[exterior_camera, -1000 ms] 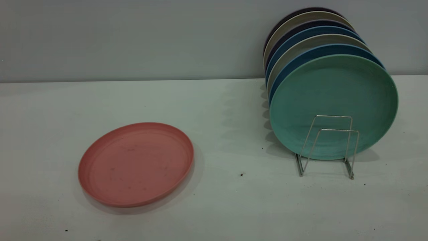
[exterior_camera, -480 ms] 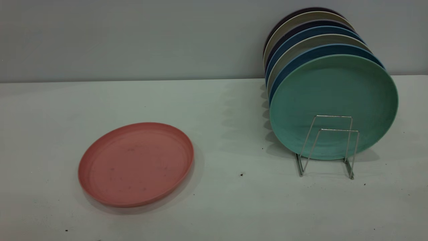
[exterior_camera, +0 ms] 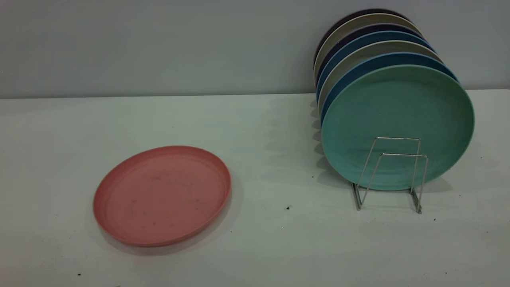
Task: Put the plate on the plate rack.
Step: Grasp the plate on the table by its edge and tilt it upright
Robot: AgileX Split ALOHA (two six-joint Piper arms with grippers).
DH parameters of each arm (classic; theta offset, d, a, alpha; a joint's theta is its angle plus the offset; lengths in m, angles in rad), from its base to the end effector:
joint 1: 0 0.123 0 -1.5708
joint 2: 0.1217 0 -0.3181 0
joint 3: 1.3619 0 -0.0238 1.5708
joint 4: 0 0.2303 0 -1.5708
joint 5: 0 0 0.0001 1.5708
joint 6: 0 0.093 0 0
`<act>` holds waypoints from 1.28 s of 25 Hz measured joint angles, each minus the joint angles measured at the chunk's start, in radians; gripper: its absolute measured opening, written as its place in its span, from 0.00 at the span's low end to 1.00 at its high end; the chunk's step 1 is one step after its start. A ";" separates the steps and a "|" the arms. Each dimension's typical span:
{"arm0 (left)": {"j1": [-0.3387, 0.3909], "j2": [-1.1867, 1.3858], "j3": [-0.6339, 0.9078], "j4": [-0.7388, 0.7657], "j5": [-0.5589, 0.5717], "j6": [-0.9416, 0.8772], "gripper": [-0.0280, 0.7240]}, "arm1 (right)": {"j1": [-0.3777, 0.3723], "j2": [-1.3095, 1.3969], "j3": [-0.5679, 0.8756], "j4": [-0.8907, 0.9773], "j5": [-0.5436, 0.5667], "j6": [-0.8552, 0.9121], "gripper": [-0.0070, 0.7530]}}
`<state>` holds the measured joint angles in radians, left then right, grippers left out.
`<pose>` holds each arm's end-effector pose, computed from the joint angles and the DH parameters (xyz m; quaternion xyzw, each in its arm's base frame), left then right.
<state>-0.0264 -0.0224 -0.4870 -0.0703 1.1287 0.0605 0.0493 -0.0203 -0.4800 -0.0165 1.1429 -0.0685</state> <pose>-0.0595 -0.0043 0.2565 0.0404 0.8667 -0.0266 0.4965 -0.0589 -0.0043 0.2535 -0.0508 0.8724 -0.0129 0.4860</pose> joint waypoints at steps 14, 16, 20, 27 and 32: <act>0.000 0.543 -0.029 0.002 -0.330 -0.040 0.61 | 0.000 0.314 -0.014 0.121 -0.245 -0.086 0.57; 0.000 0.666 -0.029 -0.006 -0.374 -0.055 0.63 | 0.000 0.404 -0.014 0.178 -0.317 -0.137 0.58; 0.000 0.899 -0.056 -0.024 -0.435 -0.060 0.63 | 0.000 0.601 -0.014 0.305 -0.425 -0.254 0.57; 0.000 1.285 -0.256 -0.048 -0.515 -0.013 0.63 | 0.000 0.903 -0.021 0.555 -0.523 -0.490 0.57; 0.023 1.554 -0.383 -0.125 -0.547 0.088 0.63 | 0.000 1.069 -0.082 0.682 -0.533 -0.630 0.57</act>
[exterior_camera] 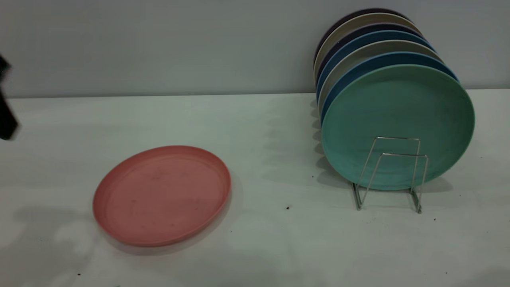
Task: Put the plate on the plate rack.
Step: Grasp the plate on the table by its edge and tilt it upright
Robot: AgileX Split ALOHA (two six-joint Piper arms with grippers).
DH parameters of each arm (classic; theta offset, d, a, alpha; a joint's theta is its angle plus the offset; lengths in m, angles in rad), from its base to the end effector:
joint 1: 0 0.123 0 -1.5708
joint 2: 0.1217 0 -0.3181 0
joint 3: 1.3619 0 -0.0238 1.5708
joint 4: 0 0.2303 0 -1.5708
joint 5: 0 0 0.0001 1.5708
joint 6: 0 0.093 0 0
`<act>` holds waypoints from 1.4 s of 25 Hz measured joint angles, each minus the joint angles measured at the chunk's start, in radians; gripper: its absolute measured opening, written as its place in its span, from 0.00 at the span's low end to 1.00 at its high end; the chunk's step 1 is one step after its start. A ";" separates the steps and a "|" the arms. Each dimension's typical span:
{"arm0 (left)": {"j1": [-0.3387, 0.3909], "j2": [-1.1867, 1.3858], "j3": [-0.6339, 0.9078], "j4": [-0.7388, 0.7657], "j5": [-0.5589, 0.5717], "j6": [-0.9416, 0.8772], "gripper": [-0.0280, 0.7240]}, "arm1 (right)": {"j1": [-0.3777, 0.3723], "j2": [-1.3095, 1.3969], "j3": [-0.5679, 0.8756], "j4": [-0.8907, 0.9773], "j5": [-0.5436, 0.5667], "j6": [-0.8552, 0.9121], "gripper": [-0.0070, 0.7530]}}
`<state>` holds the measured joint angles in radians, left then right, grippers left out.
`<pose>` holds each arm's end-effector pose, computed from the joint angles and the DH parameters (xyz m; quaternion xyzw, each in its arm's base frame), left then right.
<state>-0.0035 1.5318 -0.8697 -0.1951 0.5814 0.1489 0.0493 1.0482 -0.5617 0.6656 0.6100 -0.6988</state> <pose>0.2704 -0.0109 0.2504 0.0057 0.9763 -0.0540 0.2093 0.1494 0.0404 0.2800 -0.1406 0.9204 0.1572 0.3292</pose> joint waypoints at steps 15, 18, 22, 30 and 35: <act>0.140 0.500 -0.054 -0.687 -0.176 0.653 0.63 | 0.000 0.169 -0.023 0.167 -0.032 -0.164 0.57; 0.140 0.568 -0.054 -0.814 -0.202 0.742 0.63 | 0.000 0.169 -0.023 0.168 -0.034 -0.165 0.57; 0.140 0.634 -0.056 -0.998 -0.213 0.899 0.63 | 0.000 0.169 -0.024 0.171 -0.038 -0.165 0.57; 0.140 0.709 -0.062 -1.264 -0.186 1.124 0.59 | 0.000 0.169 -0.024 0.171 -0.058 -0.165 0.58; 0.140 0.721 -0.065 -1.279 -0.187 1.135 0.38 | 0.000 0.169 -0.024 0.172 -0.066 -0.165 0.58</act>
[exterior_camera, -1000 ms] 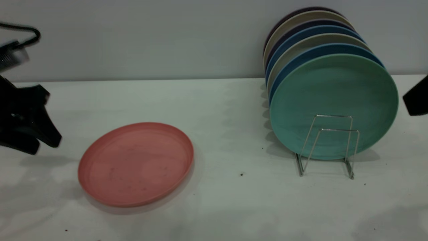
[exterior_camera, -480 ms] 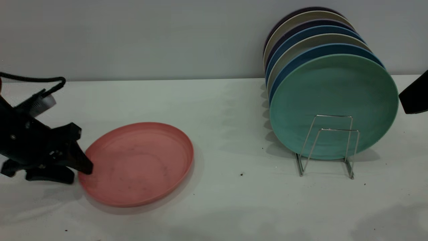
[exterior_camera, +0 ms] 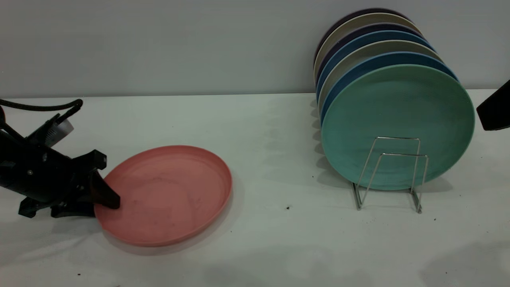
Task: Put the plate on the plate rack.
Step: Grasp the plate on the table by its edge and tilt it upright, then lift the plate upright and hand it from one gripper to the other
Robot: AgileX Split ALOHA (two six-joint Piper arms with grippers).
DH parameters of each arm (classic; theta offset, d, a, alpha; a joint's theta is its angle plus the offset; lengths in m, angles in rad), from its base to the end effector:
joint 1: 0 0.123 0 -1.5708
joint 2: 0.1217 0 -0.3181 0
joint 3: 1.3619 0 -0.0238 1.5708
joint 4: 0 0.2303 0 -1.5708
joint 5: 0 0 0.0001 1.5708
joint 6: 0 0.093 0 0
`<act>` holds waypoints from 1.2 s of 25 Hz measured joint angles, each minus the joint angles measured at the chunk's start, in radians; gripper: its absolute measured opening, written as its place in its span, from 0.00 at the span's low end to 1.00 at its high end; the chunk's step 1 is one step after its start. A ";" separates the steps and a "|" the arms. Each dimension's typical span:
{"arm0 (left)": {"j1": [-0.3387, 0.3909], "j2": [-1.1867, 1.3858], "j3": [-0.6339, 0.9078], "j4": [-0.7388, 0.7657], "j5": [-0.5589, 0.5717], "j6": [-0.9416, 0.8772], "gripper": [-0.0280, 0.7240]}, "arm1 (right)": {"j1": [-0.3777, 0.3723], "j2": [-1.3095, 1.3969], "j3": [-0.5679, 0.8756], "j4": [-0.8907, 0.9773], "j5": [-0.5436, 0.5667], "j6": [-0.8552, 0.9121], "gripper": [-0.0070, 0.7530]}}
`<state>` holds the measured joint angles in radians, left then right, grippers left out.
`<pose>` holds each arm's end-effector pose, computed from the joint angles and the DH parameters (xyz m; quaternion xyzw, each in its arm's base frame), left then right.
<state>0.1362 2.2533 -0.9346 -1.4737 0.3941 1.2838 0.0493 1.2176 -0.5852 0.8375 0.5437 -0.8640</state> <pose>0.3551 0.0127 0.0523 -0.1250 0.9623 -0.1959 0.1417 0.1856 0.0450 0.2647 -0.1330 0.9232 0.1774 0.3140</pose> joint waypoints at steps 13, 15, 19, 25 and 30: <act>0.000 -0.075 -0.044 -0.016 -0.020 0.089 0.06 | 0.000 0.006 0.000 0.094 0.050 -0.019 0.58; 0.000 -0.112 -0.049 -0.033 0.003 0.116 0.06 | 0.001 0.024 0.000 0.138 0.063 -0.053 0.58; -0.001 -0.174 -0.049 -0.026 0.061 0.154 0.06 | 0.003 0.103 -0.005 0.276 0.086 -0.173 0.58; -0.044 -0.194 -0.049 0.028 0.142 0.165 0.06 | 0.057 0.265 -0.006 0.568 0.085 -0.462 0.58; -0.137 -0.206 -0.049 0.043 0.176 0.178 0.06 | 0.080 0.378 -0.008 0.792 0.093 -0.657 0.58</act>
<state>-0.0012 2.0478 -0.9839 -1.4307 0.5697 1.4618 0.1295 1.5961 -0.5935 1.6299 0.6370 -1.5210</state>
